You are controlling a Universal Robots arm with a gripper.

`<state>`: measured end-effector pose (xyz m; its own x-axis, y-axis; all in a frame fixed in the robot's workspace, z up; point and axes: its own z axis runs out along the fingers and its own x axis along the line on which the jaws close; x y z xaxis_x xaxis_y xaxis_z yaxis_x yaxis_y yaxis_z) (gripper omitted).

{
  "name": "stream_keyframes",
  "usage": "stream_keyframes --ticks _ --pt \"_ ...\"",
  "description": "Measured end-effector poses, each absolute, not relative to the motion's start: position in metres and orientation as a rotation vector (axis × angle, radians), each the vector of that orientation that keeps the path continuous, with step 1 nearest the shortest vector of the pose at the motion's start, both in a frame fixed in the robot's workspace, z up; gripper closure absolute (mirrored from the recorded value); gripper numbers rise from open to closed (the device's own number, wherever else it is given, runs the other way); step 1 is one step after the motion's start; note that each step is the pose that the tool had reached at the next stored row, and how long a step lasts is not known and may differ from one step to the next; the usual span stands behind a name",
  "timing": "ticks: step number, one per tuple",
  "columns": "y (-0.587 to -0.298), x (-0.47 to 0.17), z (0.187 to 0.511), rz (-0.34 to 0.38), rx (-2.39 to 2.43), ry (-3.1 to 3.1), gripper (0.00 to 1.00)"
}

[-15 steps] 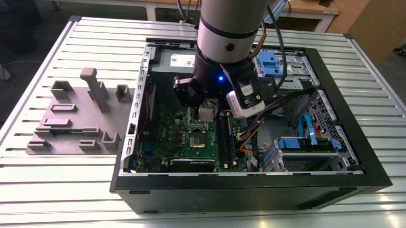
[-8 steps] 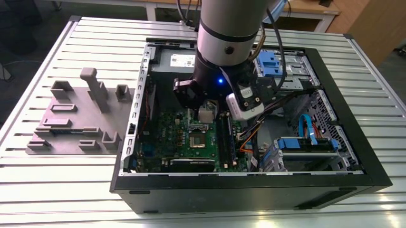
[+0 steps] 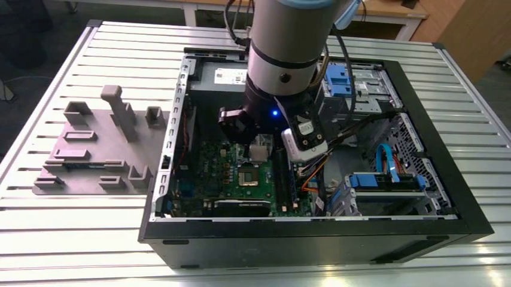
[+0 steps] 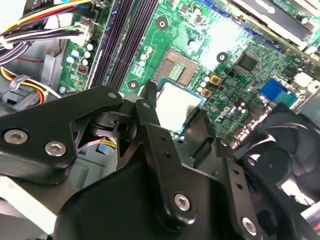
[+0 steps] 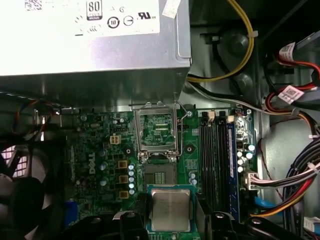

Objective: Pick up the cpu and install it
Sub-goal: 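Place the cpu into insertion slot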

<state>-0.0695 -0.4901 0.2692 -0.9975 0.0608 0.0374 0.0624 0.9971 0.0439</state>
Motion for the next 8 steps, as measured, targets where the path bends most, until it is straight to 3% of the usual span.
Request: stream_keyframes --ticks 8 --pt "-0.49 -0.069 0.255 -0.07 -0.096 -3.103 0.53"
